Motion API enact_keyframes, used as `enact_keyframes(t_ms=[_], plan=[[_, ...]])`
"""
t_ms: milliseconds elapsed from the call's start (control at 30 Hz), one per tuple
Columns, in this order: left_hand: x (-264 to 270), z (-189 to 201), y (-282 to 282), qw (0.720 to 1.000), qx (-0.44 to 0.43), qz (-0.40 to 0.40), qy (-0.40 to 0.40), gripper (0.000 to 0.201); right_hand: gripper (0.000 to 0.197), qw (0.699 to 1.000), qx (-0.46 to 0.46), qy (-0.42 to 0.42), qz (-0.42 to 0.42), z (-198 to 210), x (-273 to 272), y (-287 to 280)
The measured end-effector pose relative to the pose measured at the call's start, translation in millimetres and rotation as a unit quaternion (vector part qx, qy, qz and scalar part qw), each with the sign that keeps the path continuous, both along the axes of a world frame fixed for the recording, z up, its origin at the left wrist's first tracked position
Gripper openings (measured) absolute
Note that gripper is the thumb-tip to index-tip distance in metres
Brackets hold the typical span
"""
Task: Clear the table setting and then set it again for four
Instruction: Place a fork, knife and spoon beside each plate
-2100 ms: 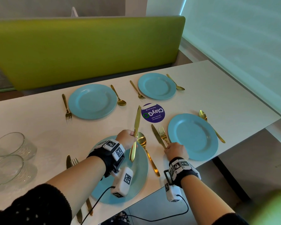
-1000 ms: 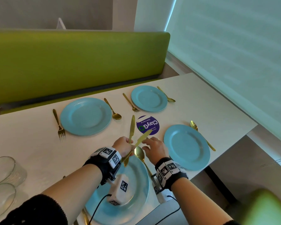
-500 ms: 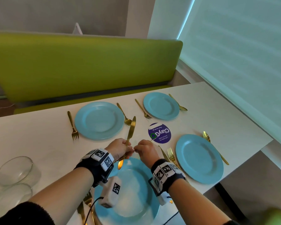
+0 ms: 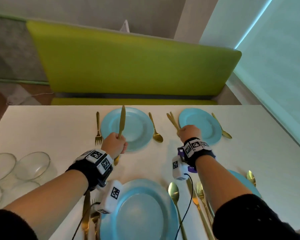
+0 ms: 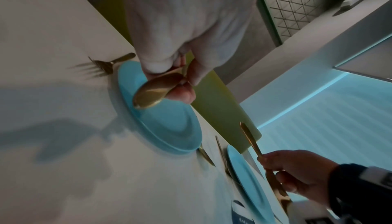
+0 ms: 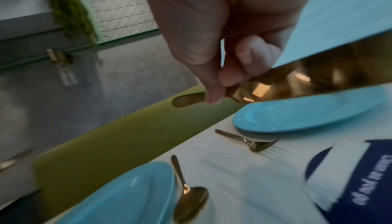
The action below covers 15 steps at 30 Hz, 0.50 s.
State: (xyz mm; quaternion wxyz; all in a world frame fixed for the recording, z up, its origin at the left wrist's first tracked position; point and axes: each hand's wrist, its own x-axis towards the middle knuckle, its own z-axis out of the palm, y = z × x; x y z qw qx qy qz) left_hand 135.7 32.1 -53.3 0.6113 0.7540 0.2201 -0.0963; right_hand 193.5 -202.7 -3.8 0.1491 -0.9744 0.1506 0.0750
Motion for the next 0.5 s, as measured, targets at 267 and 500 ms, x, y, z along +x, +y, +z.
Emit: enact_keyframes(t_ms=[267, 500], plan=[[8.2, -1.4, 22.4, 0.999, 0.022, 0.041, 0.008, 0.023, 0.034, 0.988, -0.059, 0.129, 0.052, -26.7, 52.0, 7.7], [13.7, -20.6, 27.6, 0.992, -0.03, 0.118, 0.045, 0.011, 0.03, 0.994, 0.048, 0.082, -0.05, -40.5, 62.6, 14.6]])
